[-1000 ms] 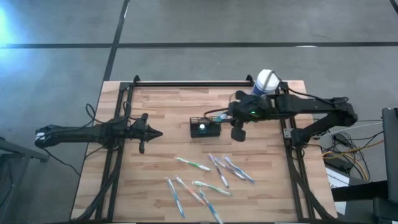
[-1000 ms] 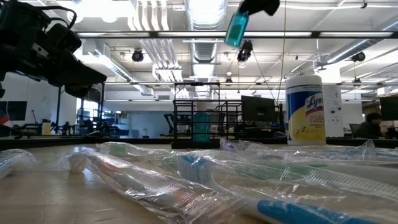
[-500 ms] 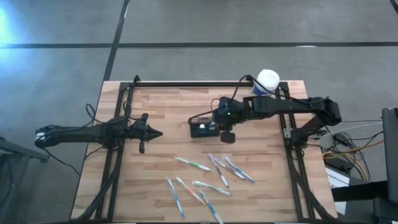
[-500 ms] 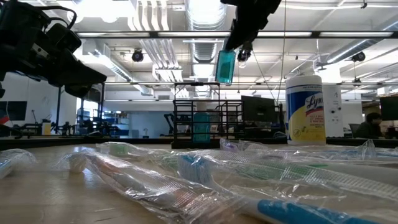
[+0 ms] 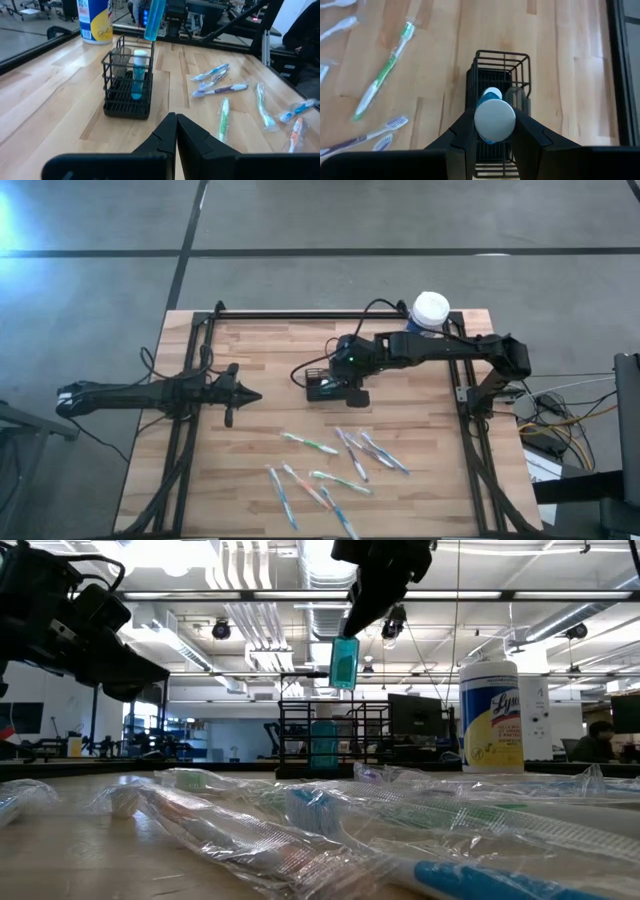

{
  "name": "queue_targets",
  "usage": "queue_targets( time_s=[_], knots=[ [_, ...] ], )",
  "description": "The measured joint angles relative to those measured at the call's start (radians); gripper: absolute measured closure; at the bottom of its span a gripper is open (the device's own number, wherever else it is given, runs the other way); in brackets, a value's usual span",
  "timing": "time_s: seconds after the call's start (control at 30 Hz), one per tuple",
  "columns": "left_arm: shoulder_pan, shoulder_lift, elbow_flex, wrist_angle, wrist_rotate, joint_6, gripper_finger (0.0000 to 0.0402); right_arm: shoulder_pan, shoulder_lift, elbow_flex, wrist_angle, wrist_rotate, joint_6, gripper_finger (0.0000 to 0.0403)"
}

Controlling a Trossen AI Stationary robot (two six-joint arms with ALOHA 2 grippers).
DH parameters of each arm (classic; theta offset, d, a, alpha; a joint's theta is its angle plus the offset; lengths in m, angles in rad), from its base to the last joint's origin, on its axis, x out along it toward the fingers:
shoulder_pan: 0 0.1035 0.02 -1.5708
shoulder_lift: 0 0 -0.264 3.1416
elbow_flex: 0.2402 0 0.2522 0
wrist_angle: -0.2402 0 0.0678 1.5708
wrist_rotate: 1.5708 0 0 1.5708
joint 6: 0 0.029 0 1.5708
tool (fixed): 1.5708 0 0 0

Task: Pick & Place toothbrushing station
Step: Put the blue mouthwash bottle into the black organizer

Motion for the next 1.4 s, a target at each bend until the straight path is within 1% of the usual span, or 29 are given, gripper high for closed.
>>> queue_targets(
  time_s=[0.33, 0.47, 0.73, 1.0, 1.13, 1.33, 1.4],
  knots=[
    [0.000, 0.002, 0.000, 0.001, -0.001, 0.000, 0.0387, -0.037, 0.042, 0.024, -0.027, -0.006, -0.079, 0.0319],
    [0.000, 0.002, -0.001, 0.001, -0.001, 0.000, 0.0387, -0.056, 0.048, 0.024, -0.026, -0.061, -0.083, 0.0319],
    [0.000, 0.002, -0.002, 0.001, -0.008, -0.001, 0.0387, -0.061, 0.056, 0.025, -0.025, -0.073, -0.094, 0.0319],
    [0.000, 0.002, -0.002, 0.001, -0.026, -0.001, 0.0387, -0.066, 0.057, 0.025, -0.041, -0.076, -0.163, 0.0319],
    [0.000, 0.002, -0.002, 0.001, -0.030, -0.001, 0.0387, -0.070, 0.057, 0.029, -0.046, -0.081, -0.231, 0.0318],
    [0.000, 0.002, -0.003, 0.001, -0.059, 0.004, 0.0387, -0.092, 0.056, 0.033, -0.048, -0.192, -0.296, 0.0318],
    [0.000, 0.002, -0.003, 0.001, -0.059, 0.016, 0.0387, -0.099, 0.056, 0.033, -0.048, -0.213, -0.324, 0.0318]
  ],
)
